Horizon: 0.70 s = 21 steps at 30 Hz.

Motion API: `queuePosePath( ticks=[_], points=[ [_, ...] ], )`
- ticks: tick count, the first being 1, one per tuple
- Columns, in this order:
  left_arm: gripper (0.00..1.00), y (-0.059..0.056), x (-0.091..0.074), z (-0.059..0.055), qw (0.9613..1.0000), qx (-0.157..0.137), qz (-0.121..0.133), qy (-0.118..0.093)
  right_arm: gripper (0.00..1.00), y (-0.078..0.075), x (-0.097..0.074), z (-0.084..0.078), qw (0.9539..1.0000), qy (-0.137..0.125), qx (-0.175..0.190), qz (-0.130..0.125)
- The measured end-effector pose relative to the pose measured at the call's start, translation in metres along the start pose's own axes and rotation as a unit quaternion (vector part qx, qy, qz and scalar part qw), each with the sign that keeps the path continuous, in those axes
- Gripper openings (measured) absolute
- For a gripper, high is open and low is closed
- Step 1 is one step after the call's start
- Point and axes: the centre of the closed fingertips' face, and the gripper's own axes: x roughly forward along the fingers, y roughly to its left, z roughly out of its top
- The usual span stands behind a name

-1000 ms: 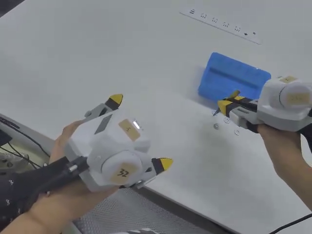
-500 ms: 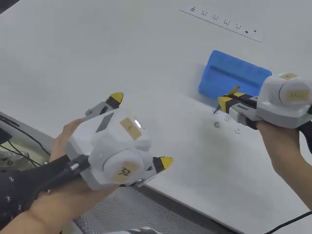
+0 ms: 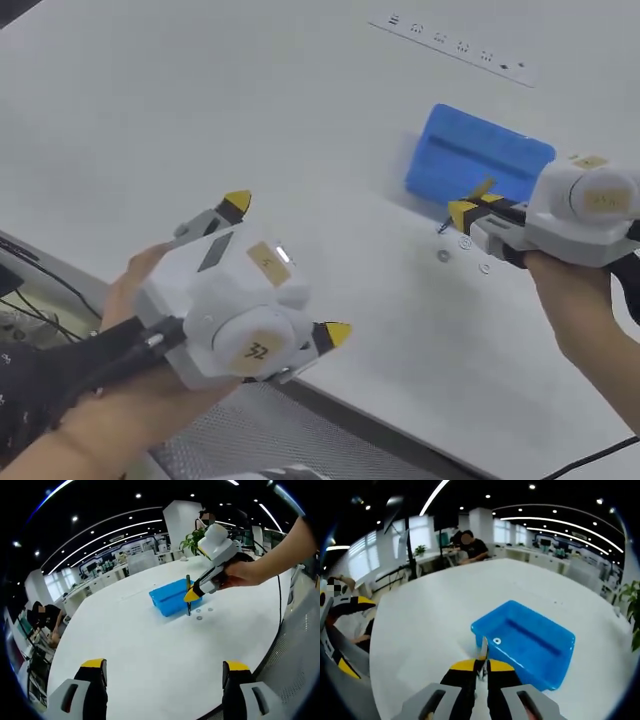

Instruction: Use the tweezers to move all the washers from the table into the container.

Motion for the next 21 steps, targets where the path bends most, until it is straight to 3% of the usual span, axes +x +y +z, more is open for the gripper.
queuePosePath(
  ticks=[2,11,16,21],
  points=[
    [0.98,0.000,0.000,0.000,1.0000,0.000,-0.001,-0.001,0.03,-0.003,0.000,0.000,0.9998,0.003,0.019,-0.002],
    [0.98,-0.002,-0.001,0.002,1.0000,0.002,-0.002,-0.004,0.02,0.002,0.003,0.001,0.9998,0.013,0.007,-0.013],
    [0.98,-0.001,-0.001,0.003,1.0000,0.001,-0.001,-0.007,0.02,0.003,0.006,0.001,0.9995,0.030,0.004,-0.010],
    [0.98,0.001,-0.001,0.003,1.0000,-0.001,0.002,-0.008,0.02,0.011,-0.002,0.012,0.9998,0.019,0.003,0.000]
  ],
)
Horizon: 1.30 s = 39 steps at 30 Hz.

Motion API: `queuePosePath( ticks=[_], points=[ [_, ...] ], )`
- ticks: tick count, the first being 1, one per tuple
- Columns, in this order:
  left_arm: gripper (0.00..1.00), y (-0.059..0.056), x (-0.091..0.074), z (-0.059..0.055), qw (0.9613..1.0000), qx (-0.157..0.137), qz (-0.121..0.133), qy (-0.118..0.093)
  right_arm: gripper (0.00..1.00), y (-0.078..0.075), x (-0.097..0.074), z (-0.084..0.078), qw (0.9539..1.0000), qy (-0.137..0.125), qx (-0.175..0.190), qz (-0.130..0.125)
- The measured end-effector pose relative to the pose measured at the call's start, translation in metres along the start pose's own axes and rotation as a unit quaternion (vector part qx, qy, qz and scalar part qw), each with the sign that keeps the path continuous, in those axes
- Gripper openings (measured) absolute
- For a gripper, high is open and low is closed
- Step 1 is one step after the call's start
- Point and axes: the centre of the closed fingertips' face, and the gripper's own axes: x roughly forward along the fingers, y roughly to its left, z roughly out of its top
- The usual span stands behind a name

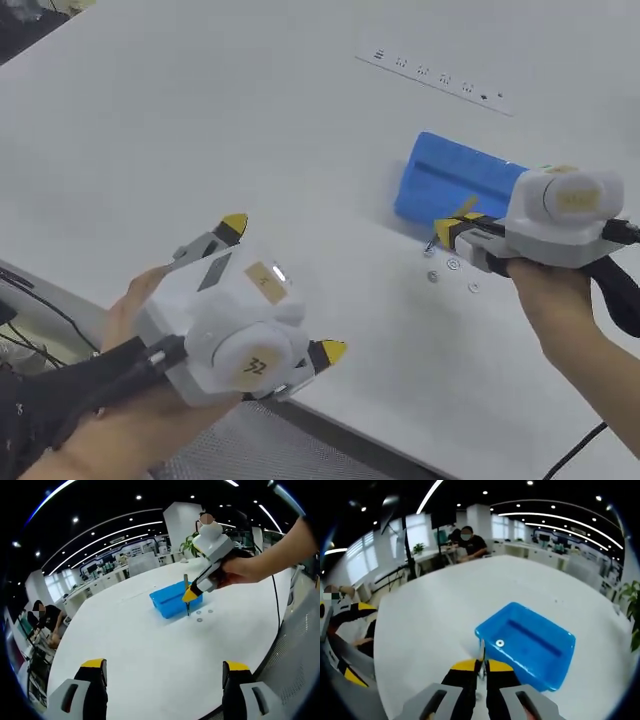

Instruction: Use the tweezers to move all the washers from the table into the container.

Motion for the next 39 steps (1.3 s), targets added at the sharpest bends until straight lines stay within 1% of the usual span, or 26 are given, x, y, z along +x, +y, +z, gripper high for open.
queuePosePath(
  ticks=[3,7,13,15,17,19,21,22,23,25,26,29,31,33,35,39],
  points=[
    [0.98,0.000,0.000,0.000,1.0000,0.001,0.000,-0.001,0.02,0.003,-0.006,0.007,0.9999,-0.008,-0.002,0.006],
    [0.98,0.000,0.000,0.000,1.0000,0.001,0.000,0.000,0.02,0.004,-0.018,0.021,0.9996,-0.028,0.004,0.005],
    [0.98,-0.001,0.000,0.000,1.0000,0.001,-0.002,0.001,0.02,-0.001,-0.020,0.037,0.9988,-0.048,-0.004,-0.001],
    [0.98,-0.002,0.000,0.001,1.0000,0.001,-0.004,-0.001,0.02,-0.004,-0.020,0.042,0.9986,-0.053,-0.004,-0.003],
    [0.98,-0.002,0.000,0.002,1.0000,-0.001,-0.006,-0.004,0.02,-0.013,-0.022,0.052,0.9977,-0.067,0.007,-0.010],
    [0.98,-0.001,-0.001,0.004,0.9999,-0.006,-0.005,-0.010,0.02,-0.020,-0.017,0.054,0.9971,-0.074,0.013,-0.013],
    [0.98,0.000,-0.002,0.005,0.9999,-0.010,-0.004,-0.013,0.02,-0.026,-0.015,0.057,0.9964,-0.080,0.016,-0.025],
    [0.98,0.000,-0.002,0.006,0.9998,-0.013,-0.004,-0.016,0.02,-0.031,-0.010,0.058,0.9962,-0.080,0.017,-0.031],
    [0.98,0.001,-0.002,0.006,0.9998,-0.014,-0.003,-0.017,0.02,-0.034,-0.007,0.059,0.9960,-0.080,0.021,-0.034],
    [0.98,0.001,-0.002,0.006,0.9998,-0.014,-0.001,-0.017,0.02,-0.037,-0.002,0.056,0.9955,-0.077,0.040,-0.037],
    [0.98,0.001,-0.002,0.005,0.9998,-0.013,-0.001,-0.015,0.02,-0.042,0.004,0.053,0.9953,-0.074,0.051,-0.037],
    [0.98,0.002,-0.002,0.004,0.9998,-0.012,0.001,-0.013,0.02,-0.047,0.012,0.047,0.9949,-0.066,0.065,-0.040],
    [0.98,0.002,-0.002,0.005,0.9998,-0.013,0.001,-0.013,0.02,-0.053,0.022,0.040,0.9952,-0.056,0.068,-0.042],
    [0.98,0.002,-0.002,0.004,0.9999,-0.011,0.001,-0.010,0.02,-0.051,0.025,0.038,0.9957,-0.048,0.067,-0.044],
    [0.98,0.001,-0.002,0.003,0.9999,-0.009,0.001,-0.010,0.02,-0.050,0.030,0.032,0.9962,-0.040,0.065,-0.043],
    [0.98,0.001,-0.001,0.003,0.9999,-0.008,0.001,-0.008,0.02,-0.054,0.035,0.025,0.9965,-0.030,0.064,-0.045]
  ],
)
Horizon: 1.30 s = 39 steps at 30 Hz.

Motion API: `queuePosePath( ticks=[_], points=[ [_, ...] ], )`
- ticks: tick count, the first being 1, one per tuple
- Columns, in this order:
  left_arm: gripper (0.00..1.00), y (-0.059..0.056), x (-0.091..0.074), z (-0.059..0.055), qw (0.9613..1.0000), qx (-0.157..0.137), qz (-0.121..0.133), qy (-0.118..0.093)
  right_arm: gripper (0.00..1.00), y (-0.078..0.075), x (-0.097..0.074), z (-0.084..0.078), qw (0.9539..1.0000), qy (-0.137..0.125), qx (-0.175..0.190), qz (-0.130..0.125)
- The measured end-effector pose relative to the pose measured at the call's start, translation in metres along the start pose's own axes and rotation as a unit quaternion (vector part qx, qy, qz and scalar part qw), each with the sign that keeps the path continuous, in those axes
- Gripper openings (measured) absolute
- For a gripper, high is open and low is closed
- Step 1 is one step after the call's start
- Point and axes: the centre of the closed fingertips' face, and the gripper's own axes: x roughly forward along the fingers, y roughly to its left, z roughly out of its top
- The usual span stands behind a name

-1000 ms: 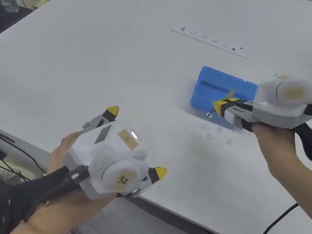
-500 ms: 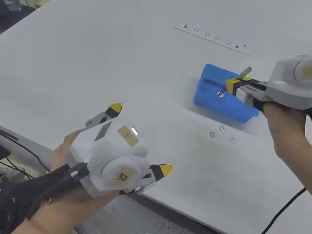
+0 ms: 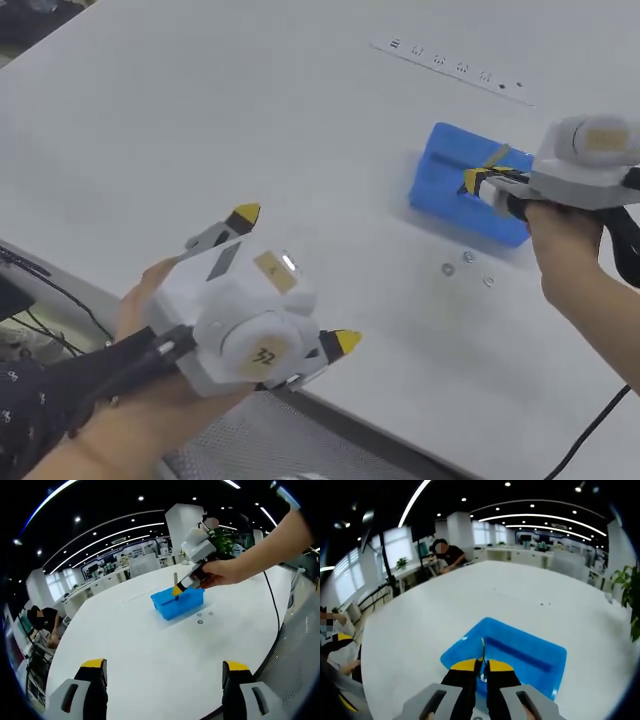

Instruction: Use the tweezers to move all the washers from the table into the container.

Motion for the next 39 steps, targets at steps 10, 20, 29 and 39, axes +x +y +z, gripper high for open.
queuePosePath(
  ticks=[10,20,29,39],
  points=[
    [0.98,-0.001,0.001,0.000,1.0000,0.004,0.000,0.001,0.03,0.001,0.001,-0.005,1.0000,0.000,0.001,0.002],
    [0.98,0.000,0.001,0.000,1.0000,0.005,0.002,0.001,0.04,-0.004,-0.018,0.011,0.9998,-0.017,-0.001,0.001],
    [0.98,0.000,0.000,0.001,1.0000,0.005,0.003,-0.001,0.04,0.020,-0.063,0.024,0.9976,-0.060,-0.014,0.030],
    [0.98,0.000,0.000,0.000,1.0000,0.008,0.003,0.002,0.03,0.048,-0.076,-0.015,0.9972,-0.029,-0.050,0.048]
  ],
)
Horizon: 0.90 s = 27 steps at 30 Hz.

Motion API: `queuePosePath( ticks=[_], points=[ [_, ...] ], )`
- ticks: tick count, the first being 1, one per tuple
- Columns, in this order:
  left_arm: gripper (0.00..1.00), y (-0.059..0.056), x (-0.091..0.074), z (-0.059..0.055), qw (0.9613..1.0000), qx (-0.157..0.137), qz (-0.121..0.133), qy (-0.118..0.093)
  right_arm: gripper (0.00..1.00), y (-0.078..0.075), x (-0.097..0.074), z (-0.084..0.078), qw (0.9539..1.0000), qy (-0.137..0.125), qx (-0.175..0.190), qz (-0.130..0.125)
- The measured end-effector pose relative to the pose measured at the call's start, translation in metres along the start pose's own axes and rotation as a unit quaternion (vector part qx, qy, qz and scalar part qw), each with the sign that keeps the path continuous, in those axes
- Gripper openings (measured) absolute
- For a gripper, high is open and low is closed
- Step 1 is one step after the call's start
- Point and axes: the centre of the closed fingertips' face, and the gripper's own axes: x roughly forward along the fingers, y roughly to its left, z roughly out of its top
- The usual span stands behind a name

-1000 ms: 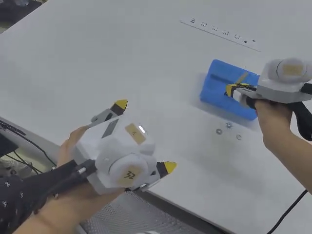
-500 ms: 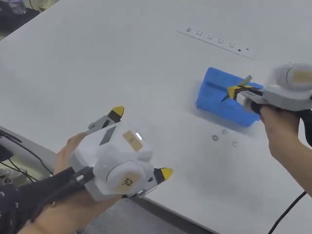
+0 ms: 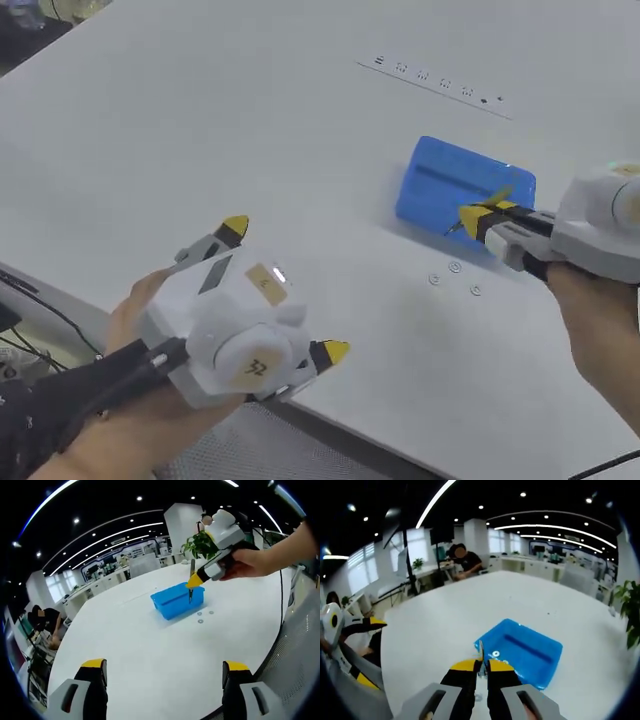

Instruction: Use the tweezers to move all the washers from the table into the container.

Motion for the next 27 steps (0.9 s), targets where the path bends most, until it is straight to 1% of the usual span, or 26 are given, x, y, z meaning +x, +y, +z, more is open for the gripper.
queuePosePath(
  ticks=[4,7,11,14,17,20,21,27],
  points=[
    [0.98,0.000,0.000,0.000,1.0000,0.002,-0.001,0.001,0.03,0.008,0.000,-0.017,0.9998,0.017,0.007,0.003],
    [0.98,0.000,0.000,0.000,1.0000,0.001,0.001,0.001,0.04,0.011,0.001,-0.029,0.9995,0.031,0.006,0.002],
    [0.97,0.000,0.000,-0.001,1.0000,0.003,0.000,0.003,0.04,0.012,0.003,-0.038,0.9991,0.042,0.009,0.002],
    [0.98,0.000,0.000,-0.001,1.0000,0.002,0.000,0.002,0.04,0.012,0.005,-0.042,0.9988,0.047,0.009,0.001],
    [0.97,0.000,0.001,-0.002,1.0000,0.003,0.000,0.004,0.04,0.010,0.005,-0.043,0.9988,0.048,0.005,-0.003],
    [0.97,0.000,0.001,-0.002,1.0000,0.003,0.000,0.004,0.04,0.009,0.006,-0.044,0.9988,0.049,0.009,-0.002],
    [0.97,0.000,0.001,-0.002,1.0000,0.003,0.000,0.005,0.04,0.009,0.007,-0.042,0.9990,0.043,0.010,-0.002],
    [0.97,0.000,0.001,-0.002,1.0000,0.005,0.000,0.005,0.03,0.007,0.007,-0.043,0.9990,0.043,0.009,-0.010]
  ],
)
